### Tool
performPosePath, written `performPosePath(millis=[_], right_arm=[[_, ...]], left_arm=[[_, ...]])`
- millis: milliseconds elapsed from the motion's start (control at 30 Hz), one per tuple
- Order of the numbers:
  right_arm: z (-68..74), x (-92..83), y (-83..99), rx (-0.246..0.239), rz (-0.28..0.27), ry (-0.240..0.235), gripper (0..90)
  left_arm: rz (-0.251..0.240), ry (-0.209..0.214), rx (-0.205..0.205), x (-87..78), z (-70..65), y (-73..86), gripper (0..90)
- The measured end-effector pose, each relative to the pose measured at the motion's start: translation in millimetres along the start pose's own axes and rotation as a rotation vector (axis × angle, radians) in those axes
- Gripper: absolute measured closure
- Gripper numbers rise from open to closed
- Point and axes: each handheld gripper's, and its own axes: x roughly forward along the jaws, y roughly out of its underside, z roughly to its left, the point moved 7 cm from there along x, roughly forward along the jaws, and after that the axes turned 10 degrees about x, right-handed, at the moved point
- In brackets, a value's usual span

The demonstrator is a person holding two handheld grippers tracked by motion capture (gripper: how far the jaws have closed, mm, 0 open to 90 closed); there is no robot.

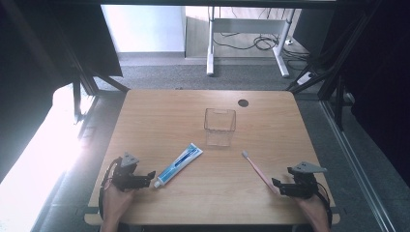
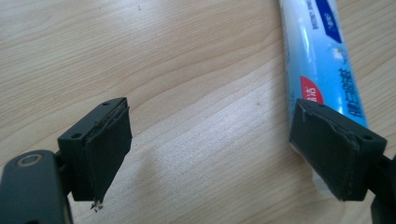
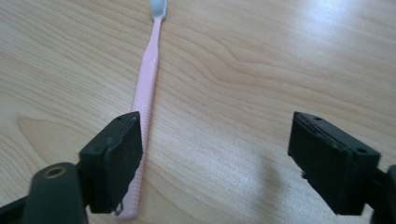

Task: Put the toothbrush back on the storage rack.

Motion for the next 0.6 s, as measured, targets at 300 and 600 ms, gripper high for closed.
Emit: performPosePath(millis=[300, 600], right_arm=[[4.0, 0.6, -0.8, -0.04, -0.008, 0.001, 14.7], [5.4, 0.5, -0.7, -0.053, -0.006, 0.001, 14.0]], left_arm=[[-0.003, 0.011, -0.003, 3.9, -0.6, 1.7, 13.0], [-0.04, 0.022, -0.018, 3.6, -0.4, -1.2, 13.1]])
